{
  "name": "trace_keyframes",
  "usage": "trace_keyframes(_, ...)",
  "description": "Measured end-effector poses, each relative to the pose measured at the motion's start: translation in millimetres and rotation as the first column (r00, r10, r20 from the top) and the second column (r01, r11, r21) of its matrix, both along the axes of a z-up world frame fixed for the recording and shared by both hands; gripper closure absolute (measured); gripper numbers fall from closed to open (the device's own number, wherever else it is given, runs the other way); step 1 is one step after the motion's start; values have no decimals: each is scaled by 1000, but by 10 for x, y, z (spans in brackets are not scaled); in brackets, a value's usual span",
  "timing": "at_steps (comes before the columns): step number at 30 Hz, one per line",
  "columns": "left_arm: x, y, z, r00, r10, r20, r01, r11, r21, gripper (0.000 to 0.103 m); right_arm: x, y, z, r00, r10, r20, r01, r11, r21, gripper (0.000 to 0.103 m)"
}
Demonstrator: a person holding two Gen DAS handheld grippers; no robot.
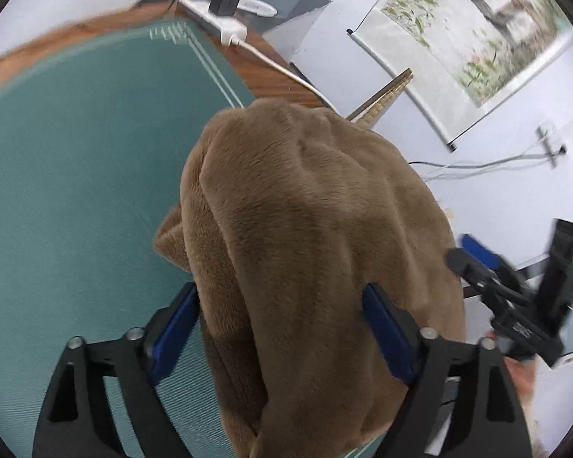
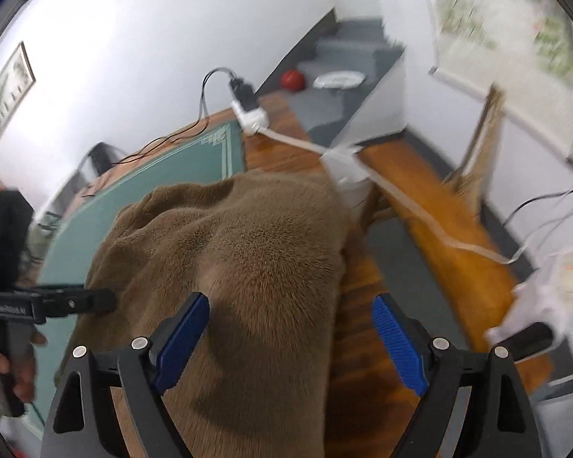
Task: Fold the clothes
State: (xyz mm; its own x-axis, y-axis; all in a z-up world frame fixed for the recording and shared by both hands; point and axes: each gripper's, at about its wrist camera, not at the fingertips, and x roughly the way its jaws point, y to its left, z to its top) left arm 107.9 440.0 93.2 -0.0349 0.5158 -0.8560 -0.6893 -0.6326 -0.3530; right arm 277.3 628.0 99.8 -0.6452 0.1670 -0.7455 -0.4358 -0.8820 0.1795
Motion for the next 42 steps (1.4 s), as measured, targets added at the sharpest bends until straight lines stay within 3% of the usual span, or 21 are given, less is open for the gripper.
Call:
trace_keyframes(2,131,8,172,995,17,-98,-19,1000,-17,0,136,-145,85,1000,-26,15,25,998,55,10)
trace_keyframes(4,257,-4,401,982,43,-181,-42,999,8,0,297,-320,153,999,-38,15,37,996,84,7)
trace_keyframes(9,536,-81,789,931,132,-341,-139,990,4,0,535,-550,310,996,-94,12,93,994,64,6)
trace_keyframes(13,663,-227,994,891,135,-434,-160,987,-22,0,657,-683,514,988,-153,-16,154,987,41,6)
trace_keyframes(15,789,-247,1057,873,137,-467,-166,986,-21,0,699,-785,612,987,-159,-21,161,984,72,5)
trace_keyframes(21,928,-386,1167,876,145,-460,-150,988,26,0,805,-1132,746,986,-166,-21,166,963,213,1)
trace_keyframes(28,944,-610,1194,908,148,-392,-136,989,58,0,855,-1254,687,988,-156,-7,154,967,201,1)
trace_keyframes(42,1066,-644,1194,908,108,-404,-116,993,5,0,872,-1282,746,984,-178,-20,178,963,204,1)
